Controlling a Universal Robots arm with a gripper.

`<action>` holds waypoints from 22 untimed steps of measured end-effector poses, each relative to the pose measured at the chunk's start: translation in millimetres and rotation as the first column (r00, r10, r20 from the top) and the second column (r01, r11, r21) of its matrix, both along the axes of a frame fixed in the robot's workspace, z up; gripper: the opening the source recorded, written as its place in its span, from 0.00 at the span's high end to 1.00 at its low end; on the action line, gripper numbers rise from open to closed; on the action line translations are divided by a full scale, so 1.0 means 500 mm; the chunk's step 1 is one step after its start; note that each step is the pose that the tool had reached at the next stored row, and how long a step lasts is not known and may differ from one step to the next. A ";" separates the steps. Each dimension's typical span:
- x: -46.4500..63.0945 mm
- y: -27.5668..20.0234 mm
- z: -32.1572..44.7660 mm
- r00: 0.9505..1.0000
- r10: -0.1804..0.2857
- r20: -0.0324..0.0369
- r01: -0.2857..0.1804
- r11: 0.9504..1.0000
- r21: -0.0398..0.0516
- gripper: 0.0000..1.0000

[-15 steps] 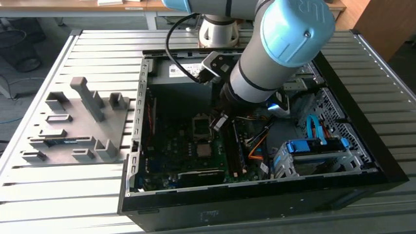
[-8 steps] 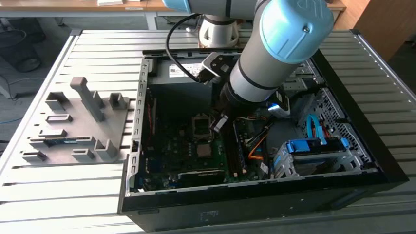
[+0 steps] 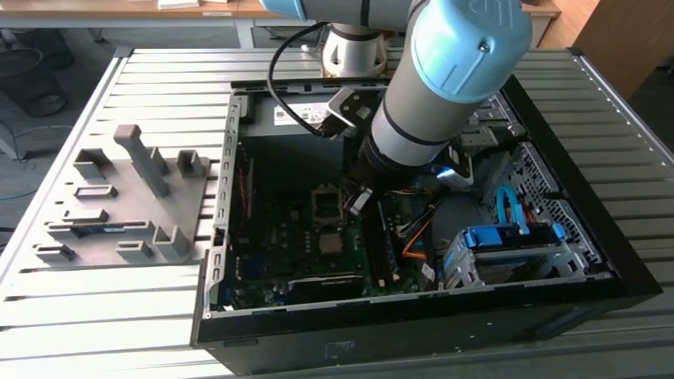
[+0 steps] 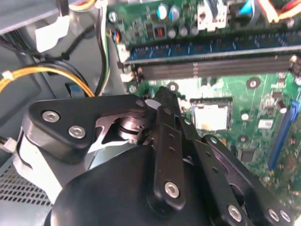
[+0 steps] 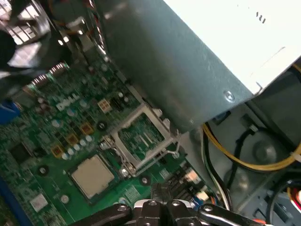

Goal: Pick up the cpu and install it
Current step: 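Close the cpu cover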

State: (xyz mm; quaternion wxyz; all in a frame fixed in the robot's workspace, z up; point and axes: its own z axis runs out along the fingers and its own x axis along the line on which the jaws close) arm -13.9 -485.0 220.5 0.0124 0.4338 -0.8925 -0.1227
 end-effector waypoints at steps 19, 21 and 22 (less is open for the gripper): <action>-0.020 0.0317 -0.020 1.000 -0.001 0.021 0.001 1.000 0.006 0.90; -0.020 0.0487 -0.020 1.000 -0.001 0.021 0.001 1.000 0.005 0.90; -0.020 0.0577 -0.021 1.000 -0.001 0.021 0.001 1.000 0.006 0.90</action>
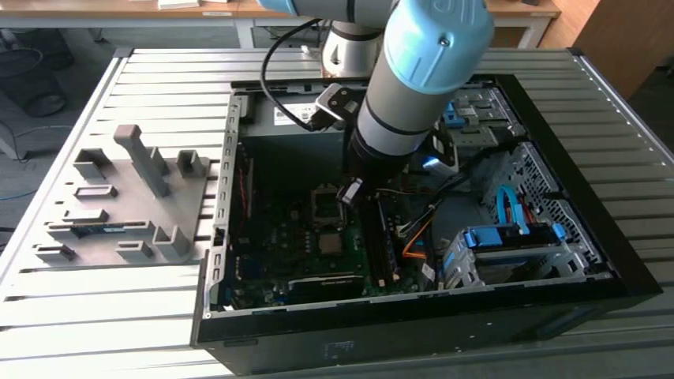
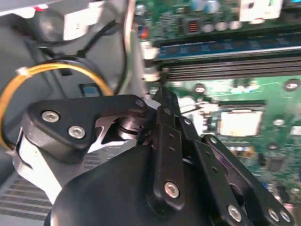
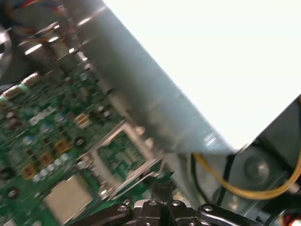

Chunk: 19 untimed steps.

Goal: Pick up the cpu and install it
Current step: 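Close the cpu cover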

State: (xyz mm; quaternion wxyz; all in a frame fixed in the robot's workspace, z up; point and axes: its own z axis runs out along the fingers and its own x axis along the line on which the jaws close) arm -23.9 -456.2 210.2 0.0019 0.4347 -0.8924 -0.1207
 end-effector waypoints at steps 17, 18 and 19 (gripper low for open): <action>-0.009 0.0375 -0.021 1.000 -0.002 0.000 0.002 1.000 0.000 0.90; -0.009 0.0384 -0.022 1.000 -0.002 0.000 0.002 1.000 0.000 0.90; -0.009 0.0386 -0.023 1.000 -0.002 0.000 0.002 1.000 0.000 0.90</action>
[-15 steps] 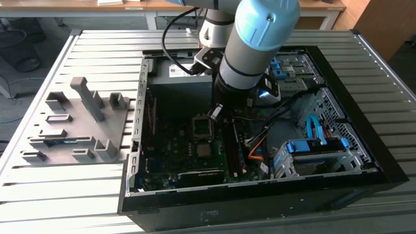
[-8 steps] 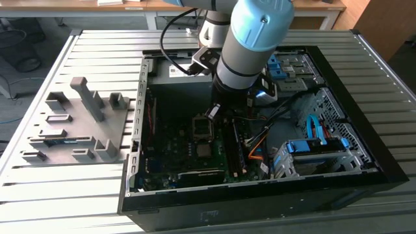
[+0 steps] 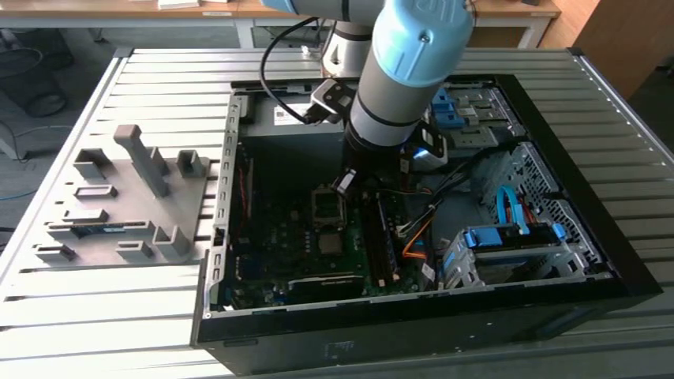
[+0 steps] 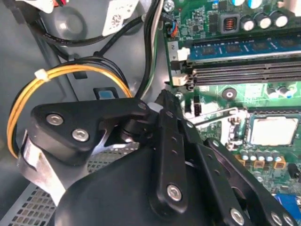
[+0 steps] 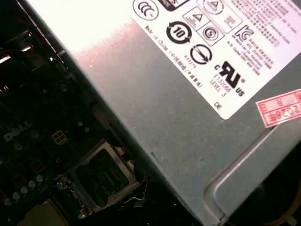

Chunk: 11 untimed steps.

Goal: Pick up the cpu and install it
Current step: 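Close the cpu cover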

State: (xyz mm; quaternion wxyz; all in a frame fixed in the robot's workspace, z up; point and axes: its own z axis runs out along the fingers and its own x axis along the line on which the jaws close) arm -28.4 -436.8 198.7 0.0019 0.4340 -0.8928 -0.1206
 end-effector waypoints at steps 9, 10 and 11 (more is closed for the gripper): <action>-0.014 0.0001 -0.002 1.000 0.000 0.001 0.000 1.000 0.000 0.90; -0.014 -0.0003 -0.002 1.000 0.000 0.001 0.000 1.000 0.000 0.90; -0.014 -0.0004 0.000 1.000 0.000 0.002 0.000 1.000 0.000 0.90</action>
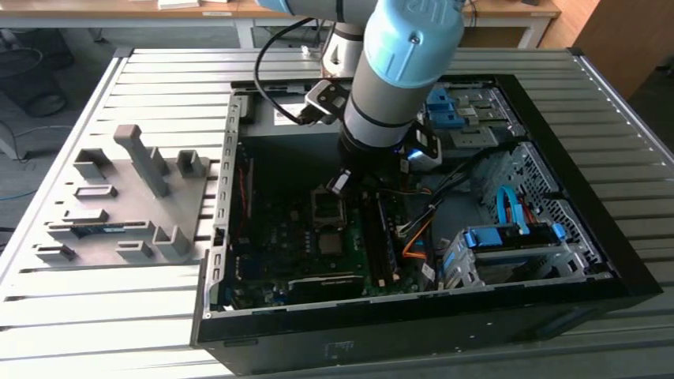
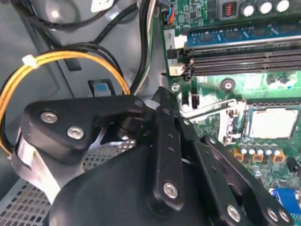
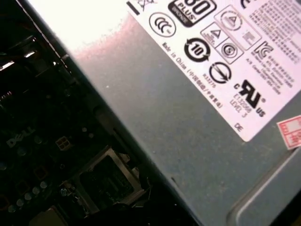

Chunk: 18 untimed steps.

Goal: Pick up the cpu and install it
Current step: 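Close the cpu cover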

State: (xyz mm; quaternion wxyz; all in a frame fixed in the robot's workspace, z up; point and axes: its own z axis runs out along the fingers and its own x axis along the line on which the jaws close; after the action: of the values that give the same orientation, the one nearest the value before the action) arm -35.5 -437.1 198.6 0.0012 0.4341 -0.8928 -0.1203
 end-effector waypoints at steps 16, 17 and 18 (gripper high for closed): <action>0.007 -0.0014 0.015 1.000 0.000 -0.002 0.000 1.000 0.000 0.90; 0.008 -0.0014 0.013 1.000 0.000 -0.004 0.000 1.000 0.000 0.90; 0.009 -0.0014 0.010 1.000 0.000 -0.005 0.000 1.000 0.000 0.90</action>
State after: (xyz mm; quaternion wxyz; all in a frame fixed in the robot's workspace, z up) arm -31.0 -437.8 203.4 0.0035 0.4338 -0.8928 -0.1215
